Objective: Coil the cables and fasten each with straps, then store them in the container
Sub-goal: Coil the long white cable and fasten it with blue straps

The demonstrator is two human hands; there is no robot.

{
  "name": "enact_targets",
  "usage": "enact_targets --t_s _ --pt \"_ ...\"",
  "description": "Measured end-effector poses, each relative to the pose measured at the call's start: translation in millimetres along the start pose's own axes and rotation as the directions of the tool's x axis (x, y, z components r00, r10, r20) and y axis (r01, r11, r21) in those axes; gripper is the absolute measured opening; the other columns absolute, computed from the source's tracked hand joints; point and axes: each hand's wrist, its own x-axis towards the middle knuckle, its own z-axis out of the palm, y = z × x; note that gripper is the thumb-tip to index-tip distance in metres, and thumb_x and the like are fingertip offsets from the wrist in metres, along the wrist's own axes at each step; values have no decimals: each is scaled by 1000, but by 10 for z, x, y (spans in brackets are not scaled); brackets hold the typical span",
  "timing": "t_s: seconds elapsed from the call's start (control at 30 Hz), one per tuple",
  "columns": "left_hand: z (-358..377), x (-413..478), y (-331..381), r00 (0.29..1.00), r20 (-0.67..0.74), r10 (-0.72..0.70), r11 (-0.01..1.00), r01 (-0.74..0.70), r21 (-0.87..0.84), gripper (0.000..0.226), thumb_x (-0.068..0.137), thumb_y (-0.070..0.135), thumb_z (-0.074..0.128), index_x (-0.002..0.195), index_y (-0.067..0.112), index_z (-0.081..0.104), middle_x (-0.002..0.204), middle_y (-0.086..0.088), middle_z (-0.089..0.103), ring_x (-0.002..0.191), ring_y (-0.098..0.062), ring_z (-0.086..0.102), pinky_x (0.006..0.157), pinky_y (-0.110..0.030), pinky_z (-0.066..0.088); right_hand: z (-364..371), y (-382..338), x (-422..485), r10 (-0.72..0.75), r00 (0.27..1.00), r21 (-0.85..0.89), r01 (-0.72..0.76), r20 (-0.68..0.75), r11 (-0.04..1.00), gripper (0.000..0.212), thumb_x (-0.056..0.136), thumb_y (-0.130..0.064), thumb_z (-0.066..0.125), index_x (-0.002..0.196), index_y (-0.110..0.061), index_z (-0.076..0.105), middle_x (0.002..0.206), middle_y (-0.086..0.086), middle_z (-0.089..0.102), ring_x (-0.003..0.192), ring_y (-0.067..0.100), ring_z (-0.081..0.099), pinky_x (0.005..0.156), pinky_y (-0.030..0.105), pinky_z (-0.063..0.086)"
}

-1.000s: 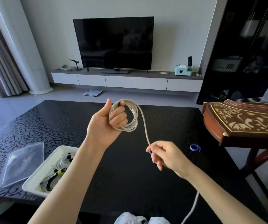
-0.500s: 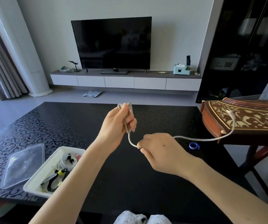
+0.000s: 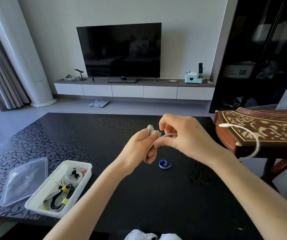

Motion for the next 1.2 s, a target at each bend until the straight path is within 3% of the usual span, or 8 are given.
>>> enact_targets --t_s 0.23,0.4,0.5,0.63,0.73,0.87,1.03,1.2 --pt "-257 -62 -95 958 267 -101 721 255 -644 33 94 29 42 73 7 54 41 4 34 31 -6 30 37 -19 23 -213 422 156 202 962 372 -259 185 892 7 82 -15 71 80 -20 68 64 2 66 53 13 58 55 27 48" --pt "-440 -49 -160 901 411 139 364 339 -867 40 101 34 37 90 1 57 52 1 34 43 -11 32 44 -22 27 1 638 -25 281 960 480 -251 8 841 34 86 -44 55 70 -17 65 43 -4 48 41 9 41 51 17 38" --pt "-429 -51 -163 900 395 183 239 349 -906 43 101 36 35 91 0 55 52 1 35 43 -11 33 44 -22 29 154 794 -149 374 927 832 -208 1 513 47 78 -60 59 68 -15 69 48 -7 41 45 8 35 52 16 36" --pt "-434 -45 -153 931 314 185 78 304 -949 44 100 39 36 87 1 54 49 3 32 40 -9 29 43 -21 29 428 905 -260 372 913 949 -253 169 190 35 64 -38 83 86 -11 74 57 -5 45 54 10 37 57 19 39" --pt "-434 -12 -85 993 72 -93 321 99 -942 48 99 41 35 72 7 55 40 7 29 33 -4 22 34 -17 25 642 851 -296 543 823 878 -376 168 297 9 85 -13 66 86 -9 73 58 -1 45 51 9 36 47 19 32" --pt "-382 11 -71 972 -123 -202 618 29 -786 50 99 43 28 71 8 49 37 5 30 29 -5 27 33 -16 25 827 723 -310 573 804 302 -512 -162 804 24 91 -20 60 71 -8 67 53 -1 56 48 10 49 49 22 35" --pt "-300 14 -50 978 -189 -86 790 -49 -611 45 99 38 30 76 5 51 44 3 34 36 -7 29 40 -19 28 912 327 -291 496 856 -209 -464 146 861 45 98 -29 46 55 -22 35 55 -7 42 49 4 40 50 20 30" --pt "-156 1 -27 970 -223 100 967 -147 -208 36 101 30 33 80 6 49 52 0 36 45 -12 31 47 -24 28 778 6 -225 363 711 150 -547 602 824 32 99 -29 47 71 -20 59 55 -7 56 37 2 49 52 22 46"
